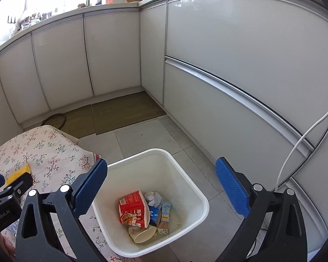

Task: Collect trash
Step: 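Lower the left gripper onto the white crumpled wrapper and close it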

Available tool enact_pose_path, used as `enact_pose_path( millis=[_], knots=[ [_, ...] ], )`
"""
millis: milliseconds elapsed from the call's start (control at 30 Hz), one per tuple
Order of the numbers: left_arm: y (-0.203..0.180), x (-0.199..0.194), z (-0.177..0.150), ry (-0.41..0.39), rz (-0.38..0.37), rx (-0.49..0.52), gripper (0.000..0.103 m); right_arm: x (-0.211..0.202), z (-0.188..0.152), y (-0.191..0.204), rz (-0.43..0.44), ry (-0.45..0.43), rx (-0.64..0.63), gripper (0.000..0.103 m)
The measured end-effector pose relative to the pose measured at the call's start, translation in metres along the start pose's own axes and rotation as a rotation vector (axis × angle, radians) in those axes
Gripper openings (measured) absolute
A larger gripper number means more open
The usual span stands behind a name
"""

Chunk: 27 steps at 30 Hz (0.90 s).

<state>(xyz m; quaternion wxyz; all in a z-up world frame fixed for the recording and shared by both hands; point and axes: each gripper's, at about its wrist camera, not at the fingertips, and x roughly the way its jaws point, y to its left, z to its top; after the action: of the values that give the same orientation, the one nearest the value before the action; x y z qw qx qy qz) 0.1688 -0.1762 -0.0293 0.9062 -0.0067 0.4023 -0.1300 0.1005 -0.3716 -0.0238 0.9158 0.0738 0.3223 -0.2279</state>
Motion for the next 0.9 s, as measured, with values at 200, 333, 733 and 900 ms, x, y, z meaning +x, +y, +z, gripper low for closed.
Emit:
enact_pose_path(
  millis=[200,333,733,900],
  knots=[
    [0.036,-0.006,-0.005,0.001,0.043,-0.042,0.095,-0.004,-0.007,0.041,0.046,-0.002,-0.08,0.096],
    [0.062,-0.01,-0.012,0.012,0.069,-0.081,0.095,-0.007,-0.01,0.073,0.078,-0.013,-0.14,0.096],
    [0.144,-0.024,-0.028,0.044,0.185,-0.169,0.095,-0.013,-0.028,0.156,0.186,0.02,-0.269,0.096],
    [0.189,-0.025,-0.04,0.089,0.239,-0.236,0.095,-0.015,-0.039,0.189,0.223,0.037,-0.313,0.096]
  ],
)
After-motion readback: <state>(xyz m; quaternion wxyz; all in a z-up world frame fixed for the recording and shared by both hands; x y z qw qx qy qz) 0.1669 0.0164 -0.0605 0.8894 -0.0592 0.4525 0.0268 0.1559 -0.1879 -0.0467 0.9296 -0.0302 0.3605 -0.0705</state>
